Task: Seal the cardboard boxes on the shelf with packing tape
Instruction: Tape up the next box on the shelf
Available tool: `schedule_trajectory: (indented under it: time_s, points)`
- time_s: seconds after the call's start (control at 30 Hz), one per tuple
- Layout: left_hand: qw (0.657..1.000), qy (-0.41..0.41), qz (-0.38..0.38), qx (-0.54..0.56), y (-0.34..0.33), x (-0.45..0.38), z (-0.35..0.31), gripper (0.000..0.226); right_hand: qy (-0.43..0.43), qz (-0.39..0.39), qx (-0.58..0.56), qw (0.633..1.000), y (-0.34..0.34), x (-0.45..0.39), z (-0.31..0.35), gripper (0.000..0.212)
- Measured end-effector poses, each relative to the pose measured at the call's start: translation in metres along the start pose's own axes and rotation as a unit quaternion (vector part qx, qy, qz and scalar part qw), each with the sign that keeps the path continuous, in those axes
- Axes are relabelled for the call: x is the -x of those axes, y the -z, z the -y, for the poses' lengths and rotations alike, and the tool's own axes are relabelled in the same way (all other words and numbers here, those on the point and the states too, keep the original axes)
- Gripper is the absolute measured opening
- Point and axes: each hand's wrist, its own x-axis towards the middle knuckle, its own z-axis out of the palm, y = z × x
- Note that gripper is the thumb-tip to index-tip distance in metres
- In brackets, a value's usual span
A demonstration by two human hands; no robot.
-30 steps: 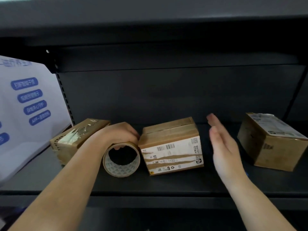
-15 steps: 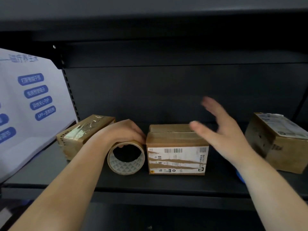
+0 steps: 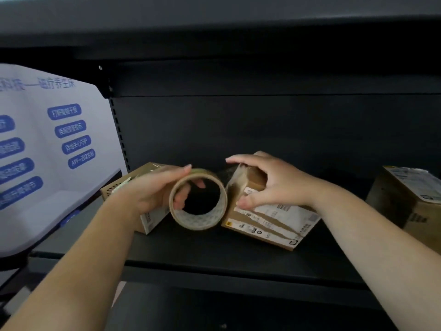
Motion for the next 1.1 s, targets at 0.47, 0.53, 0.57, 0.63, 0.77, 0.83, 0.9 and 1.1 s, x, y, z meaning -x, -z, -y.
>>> schedule_trajectory:
  time_s: [0.47,0.53,0.57,0.63,0.77,0.83,0.9,1.1]
  points:
    - [0.978,0.046,-0.113,-0.170,-0.013,-0.013,-0.056,0.022,0.069,-0.205,-0.362,0.907,-0.023,0.024,-0.034,0.065]
    - [0.977,0.073,-0.087,-0.183,-0.021,-0.021,-0.055,0.021,0.065,-0.208,-0.400,0.890,-0.026,0.028,-0.042,0.063]
    - [0.976,0.078,-0.075,-0.191,-0.024,-0.027,-0.053,0.021,0.064,-0.210,-0.419,0.881,-0.028,0.030,-0.047,0.062]
    - [0.959,0.086,-0.068,-0.260,-0.032,-0.041,-0.050,0.019,0.060,-0.214,-0.436,0.872,-0.030,0.038,-0.056,0.061]
    - [0.922,0.094,-0.064,-0.369,-0.052,-0.060,-0.048,0.018,0.013,-0.184,-0.301,0.936,-0.014,0.056,-0.063,0.066]
    - [0.919,0.101,-0.055,-0.376,-0.056,-0.062,-0.050,0.016,-0.040,-0.144,-0.137,0.979,0.008,0.061,-0.046,0.067]
    - [0.914,0.105,-0.049,-0.389,-0.057,-0.062,-0.053,0.016,-0.087,-0.064,0.065,0.992,0.030,0.056,-0.018,0.063]
    - [0.894,0.080,-0.058,-0.437,-0.064,-0.066,-0.060,0.016,-0.045,0.103,0.252,0.961,0.028,0.005,0.035,0.093]
